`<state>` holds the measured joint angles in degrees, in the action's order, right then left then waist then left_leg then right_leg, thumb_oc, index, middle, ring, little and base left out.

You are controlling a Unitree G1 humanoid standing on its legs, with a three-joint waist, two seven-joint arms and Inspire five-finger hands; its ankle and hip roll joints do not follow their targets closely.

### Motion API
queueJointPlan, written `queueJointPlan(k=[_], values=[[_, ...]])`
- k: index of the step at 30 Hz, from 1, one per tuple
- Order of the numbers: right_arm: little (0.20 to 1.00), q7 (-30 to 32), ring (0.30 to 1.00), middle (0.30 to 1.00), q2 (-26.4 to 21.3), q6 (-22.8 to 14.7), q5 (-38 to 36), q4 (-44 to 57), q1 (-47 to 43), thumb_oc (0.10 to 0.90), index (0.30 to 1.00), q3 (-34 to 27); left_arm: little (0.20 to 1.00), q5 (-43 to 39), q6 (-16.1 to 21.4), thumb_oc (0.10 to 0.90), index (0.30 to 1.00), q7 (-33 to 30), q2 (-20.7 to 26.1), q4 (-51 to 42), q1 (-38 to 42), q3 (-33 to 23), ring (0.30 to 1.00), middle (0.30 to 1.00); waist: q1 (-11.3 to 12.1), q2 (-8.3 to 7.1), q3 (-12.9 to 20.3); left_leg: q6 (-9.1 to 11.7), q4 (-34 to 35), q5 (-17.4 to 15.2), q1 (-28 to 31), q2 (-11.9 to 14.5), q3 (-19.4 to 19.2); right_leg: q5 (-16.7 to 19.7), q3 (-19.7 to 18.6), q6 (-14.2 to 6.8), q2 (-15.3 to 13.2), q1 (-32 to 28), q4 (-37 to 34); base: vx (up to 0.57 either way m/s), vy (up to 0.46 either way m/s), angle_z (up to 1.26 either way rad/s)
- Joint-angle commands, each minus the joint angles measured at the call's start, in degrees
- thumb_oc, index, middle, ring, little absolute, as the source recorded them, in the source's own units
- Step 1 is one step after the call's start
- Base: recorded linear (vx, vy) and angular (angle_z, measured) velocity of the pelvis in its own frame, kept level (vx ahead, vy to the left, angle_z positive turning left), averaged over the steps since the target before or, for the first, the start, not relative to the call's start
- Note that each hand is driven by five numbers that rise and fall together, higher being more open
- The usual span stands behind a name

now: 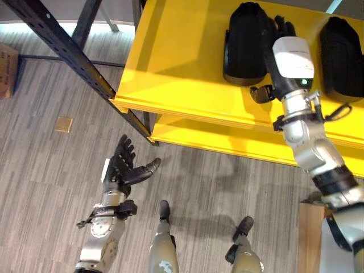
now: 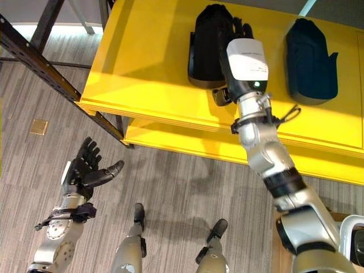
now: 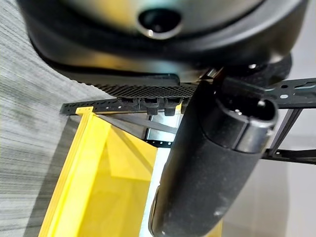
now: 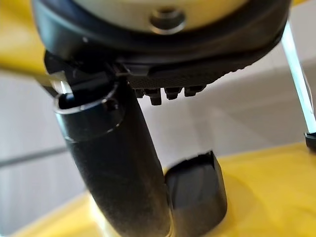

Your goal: Move parts from the plastic box to the shelf.

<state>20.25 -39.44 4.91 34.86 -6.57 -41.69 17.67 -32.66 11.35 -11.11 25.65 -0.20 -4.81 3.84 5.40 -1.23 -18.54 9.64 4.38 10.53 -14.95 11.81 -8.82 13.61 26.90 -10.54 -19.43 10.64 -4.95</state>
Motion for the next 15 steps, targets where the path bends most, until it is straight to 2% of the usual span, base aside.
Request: queueJointPlan(k=[1, 2, 5, 8, 9, 11, 15], values=[[1.0, 5.2, 1.0, 1.0, -2.5, -3.4, 1.9, 5.5, -5.2, 0.9, 1.0, -4.5, 1.0, 4.4, 4.5, 0.9, 1.0, -1.0, 1.1, -7.4, 1.7, -2.6, 1.0, 1.0, -0.5, -0.79, 1.1, -3.0, 0.4, -5.1, 3.9, -1.4, -3.1, -3.5, -0.1, -2.8, -1.7, -4.9, 3.5, 0.0, -0.034, -0.09], [1.0, 5.3, 1.0, 1.0, -1.1, -4.9, 1.3, 9.6, -0.4, 0.9, 1.0, -6.6, 1.0, 4.9, 4.2, 0.9, 1.0, -1.1, 0.7, -7.5, 1.8, -2.8, 1.0, 1.0, -1.3, -0.85, 1.3, -2.9, 0.3, -5.2, 4.4, -1.1, -3.3, -3.8, -0.4, -2.8, -1.6, -5.1, 3.5, 0.0, -0.027, -0.05], [1.0, 4.5, 1.0, 1.0, 0.5, -6.0, 0.3, 13.6, 5.1, 0.9, 1.0, -8.9, 1.0, 5.1, 3.8, 0.9, 1.0, -0.8, 0.6, -7.6, 1.4, -2.4, 1.0, 1.0, -1.7, -1.24, 1.9, -2.7, 0.3, -5.2, 5.0, -0.7, -3.6, -4.1, -0.8, -2.7, -1.3, -5.5, 3.5, 0.0, -0.035, -0.11], [1.0, 4.4, 1.0, 1.0, 4.2, -9.3, -5.3, 18.2, 12.5, 0.9, 1.0, -11.3, 1.0, 5.2, 3.3, 0.9, 1.0, -0.7, 0.1, -7.2, 1.0, -1.9, 1.0, 1.0, -2.8, -1.63, 2.9, -2.4, 0.3, -5.3, 6.3, 0.0, -4.4, -4.7, -1.7, -2.4, -0.6, -6.0, 3.4, 0.0, -0.061, -0.16], [1.0, 4.5, 1.0, 1.0, 6.2, -11.6, -8.7, 20.4, 16.6, 0.9, 1.0, -12.2, 1.0, 5.4, 3.1, 0.9, 1.0, -0.4, -0.3, -6.5, 0.7, -1.5, 1.0, 1.0, -3.9, -1.79, 3.8, -2.0, 0.4, -5.0, 7.3, 0.7, -4.9, -5.2, -2.2, -2.2, 0.1, -6.5, 3.2, -0.01, -0.071, -0.29], [1.0, 3.6, 1.0, 1.0, 6.5, -12.3, -9.5, 21.9, 18.9, 0.9, 1.0, -12.6, 1.0, 5.4, 3.1, 0.9, 1.0, -0.2, -0.4, -6.4, 0.4, -1.2, 1.0, 1.0, -4.2, -1.86, 4.2, -1.7, 0.5, -4.8, 7.8, 1.3, -5.2, -5.3, -2.6, -2.0, 0.6, -6.8, 2.8, -0.01, -0.056, -0.29], [1.0, 1.9, 1.0, 1.0, 6.0, -14.2, -10.7, 24.9, 24.8, 0.9, 1.0, -13.6, 1.0, 6.2, 2.8, 0.9, 1.0, 1.1, -0.5, -6.0, 0.3, -1.1, 1.0, 1.0, -6.1, -1.82, 6.1, -0.5, 0.6, -3.9, 9.6, 3.4, -6.8, -6.1, -3.6, -1.5, 2.5, -7.9, 2.0, 0.0, -0.065, -0.3]])
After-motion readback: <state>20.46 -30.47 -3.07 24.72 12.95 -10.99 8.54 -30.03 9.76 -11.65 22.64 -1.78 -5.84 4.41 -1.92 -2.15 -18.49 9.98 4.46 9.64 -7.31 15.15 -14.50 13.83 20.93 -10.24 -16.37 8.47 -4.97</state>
